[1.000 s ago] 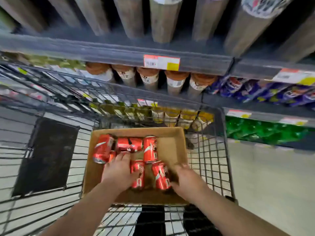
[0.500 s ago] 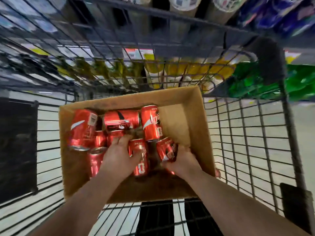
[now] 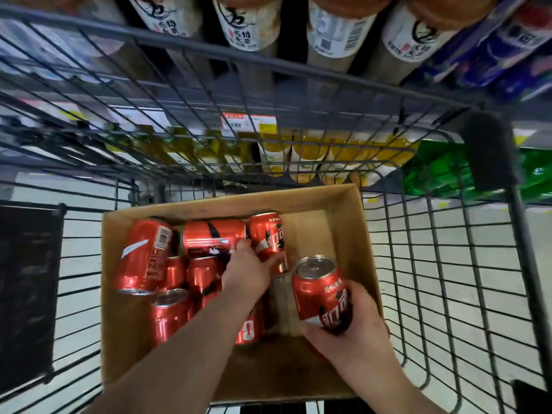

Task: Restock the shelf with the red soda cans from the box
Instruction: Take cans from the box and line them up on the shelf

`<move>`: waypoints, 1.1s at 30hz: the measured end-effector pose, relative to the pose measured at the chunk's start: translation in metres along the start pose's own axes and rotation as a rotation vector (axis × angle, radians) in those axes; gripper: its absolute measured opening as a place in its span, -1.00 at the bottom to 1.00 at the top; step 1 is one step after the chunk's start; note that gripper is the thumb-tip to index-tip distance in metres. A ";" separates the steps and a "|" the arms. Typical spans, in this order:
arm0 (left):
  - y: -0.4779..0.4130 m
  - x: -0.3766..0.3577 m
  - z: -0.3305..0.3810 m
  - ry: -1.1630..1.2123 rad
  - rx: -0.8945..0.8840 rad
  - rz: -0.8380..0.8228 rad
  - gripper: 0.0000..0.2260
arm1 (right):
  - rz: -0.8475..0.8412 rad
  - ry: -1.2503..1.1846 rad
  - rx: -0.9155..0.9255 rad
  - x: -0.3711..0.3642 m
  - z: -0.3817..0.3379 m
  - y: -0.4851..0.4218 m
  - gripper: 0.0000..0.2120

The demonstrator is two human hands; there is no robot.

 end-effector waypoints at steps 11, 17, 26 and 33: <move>0.003 -0.016 -0.006 0.204 -0.042 0.160 -0.30 | 0.003 -0.129 0.001 0.012 0.001 -0.001 -0.35; 0.050 0.024 0.000 0.485 -0.092 0.078 -0.47 | 0.004 -0.161 0.010 0.022 -0.013 0.015 -0.32; 0.173 0.103 0.044 0.744 -0.219 0.108 -0.83 | 0.056 -0.173 0.125 0.072 -0.075 0.096 -0.39; 0.256 0.148 0.099 0.724 -0.459 0.160 -0.60 | 0.154 -0.301 0.257 0.118 -0.113 0.173 -0.53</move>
Point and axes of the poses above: each hand's wrist, its own y-axis away from the middle knuckle, its own x-axis out of the back of the hand, z = x × y, the point moved 4 cm from there along -y, towards the middle knuckle, and after that the axes turned 5 degrees about -x, right-handed, at the moved point
